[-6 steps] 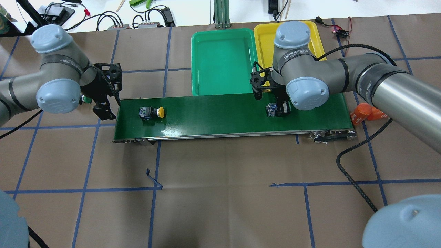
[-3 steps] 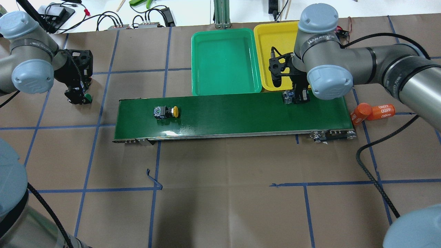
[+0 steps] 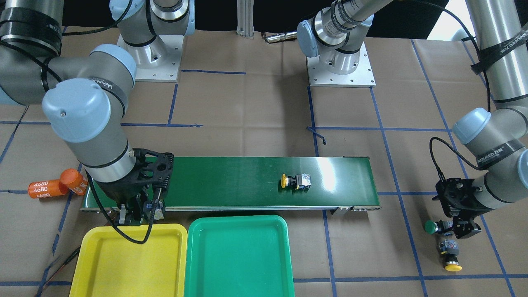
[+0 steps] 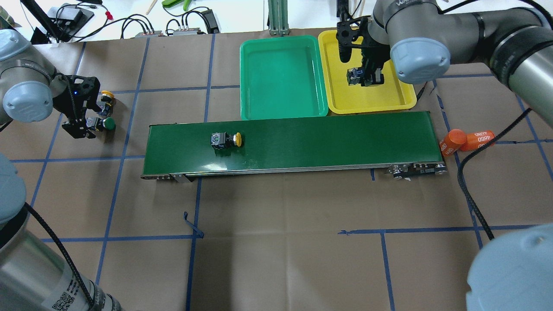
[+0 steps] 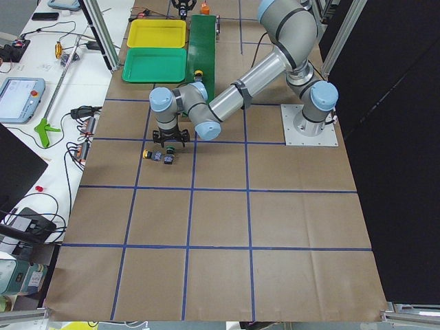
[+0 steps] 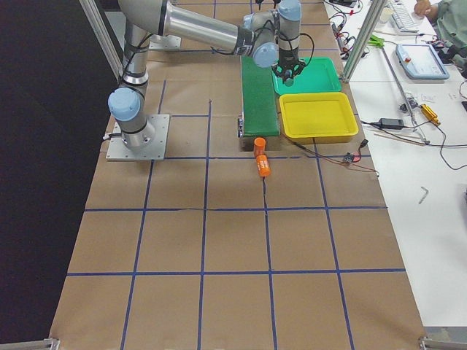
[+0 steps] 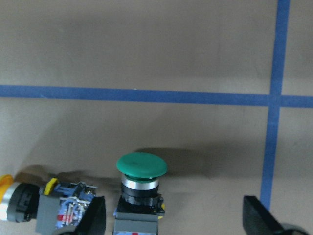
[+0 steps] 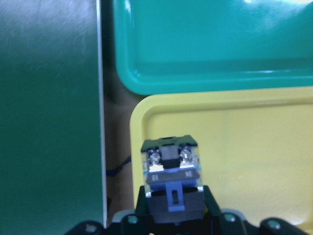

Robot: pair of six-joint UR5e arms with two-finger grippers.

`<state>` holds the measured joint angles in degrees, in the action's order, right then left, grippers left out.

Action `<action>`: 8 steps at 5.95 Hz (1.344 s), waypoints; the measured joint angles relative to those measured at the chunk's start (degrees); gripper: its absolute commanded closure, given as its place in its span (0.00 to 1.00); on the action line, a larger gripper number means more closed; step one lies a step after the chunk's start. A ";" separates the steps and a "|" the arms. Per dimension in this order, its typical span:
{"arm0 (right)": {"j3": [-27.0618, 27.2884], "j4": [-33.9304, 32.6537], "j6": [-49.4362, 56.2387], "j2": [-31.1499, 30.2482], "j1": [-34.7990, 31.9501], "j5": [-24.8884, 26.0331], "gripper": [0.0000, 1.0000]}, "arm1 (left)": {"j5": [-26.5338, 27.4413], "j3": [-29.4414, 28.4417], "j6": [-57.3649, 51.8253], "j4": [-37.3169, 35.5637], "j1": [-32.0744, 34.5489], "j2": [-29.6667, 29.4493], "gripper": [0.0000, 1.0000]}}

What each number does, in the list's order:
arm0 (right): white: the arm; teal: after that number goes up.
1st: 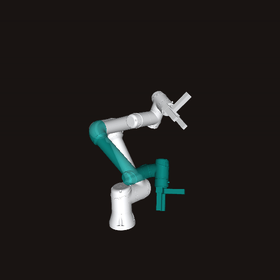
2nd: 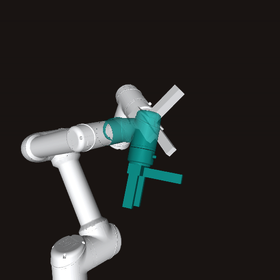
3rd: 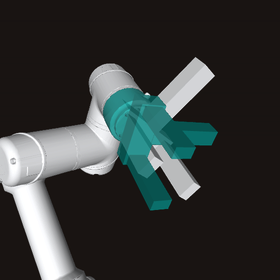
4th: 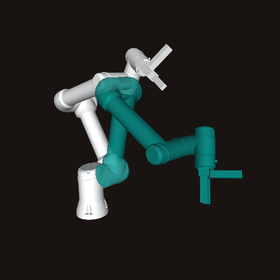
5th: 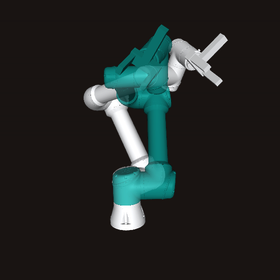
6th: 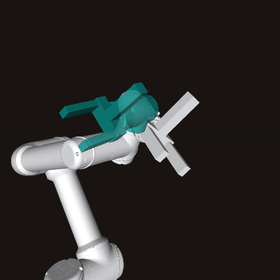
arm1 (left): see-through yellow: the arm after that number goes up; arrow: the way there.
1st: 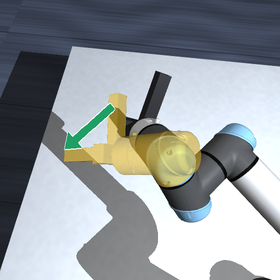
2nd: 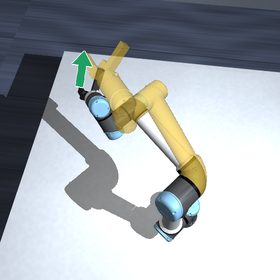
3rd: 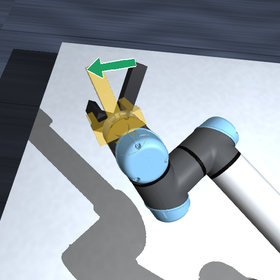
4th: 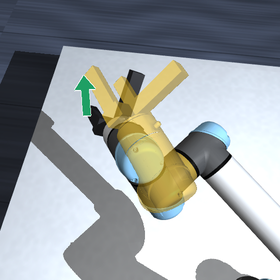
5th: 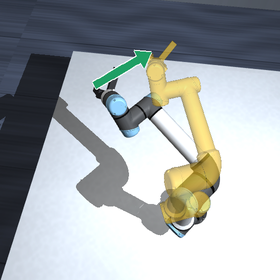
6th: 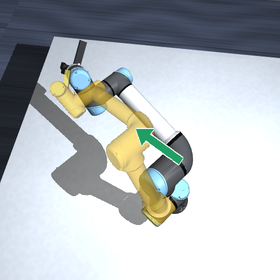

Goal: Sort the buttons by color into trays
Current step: 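Drop green button in green tray with right while left grasps another, then grasp yellow button on belt with right while left places green button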

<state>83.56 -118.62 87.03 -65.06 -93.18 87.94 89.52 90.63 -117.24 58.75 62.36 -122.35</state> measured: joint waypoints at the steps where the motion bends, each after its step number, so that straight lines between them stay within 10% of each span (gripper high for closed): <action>1: -6.10 -0.23 -1.73 5.98 -2.06 -1.12 0.80 | -0.12 -0.06 -2.20 -0.11 -0.04 -1.19 0.03; 2: -11.58 -0.55 -4.01 11.60 -4.50 -1.46 0.71 | -0.43 -0.09 -3.16 -0.24 0.23 -1.86 0.03; 3: -15.59 -1.64 -5.81 16.56 -6.62 -2.13 0.09 | -0.96 -0.10 -3.91 -0.63 0.33 -2.24 0.22; 4: -17.37 -2.79 -7.00 19.27 -7.80 -3.59 0.00 | -1.27 -0.10 -4.97 -1.30 0.26 -2.50 0.50; 7: -16.87 1.66 -7.48 15.99 -7.61 -5.00 0.00 | -1.40 0.08 -6.82 -6.10 0.08 -3.53 0.92; 8: -15.58 7.72 -7.03 12.07 -6.51 -3.70 0.00 | -1.30 0.03 -6.65 -6.52 0.05 -3.33 0.93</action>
<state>67.98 -110.90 80.01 -53.00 -99.70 84.25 88.23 90.66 -123.89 52.22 62.41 -125.68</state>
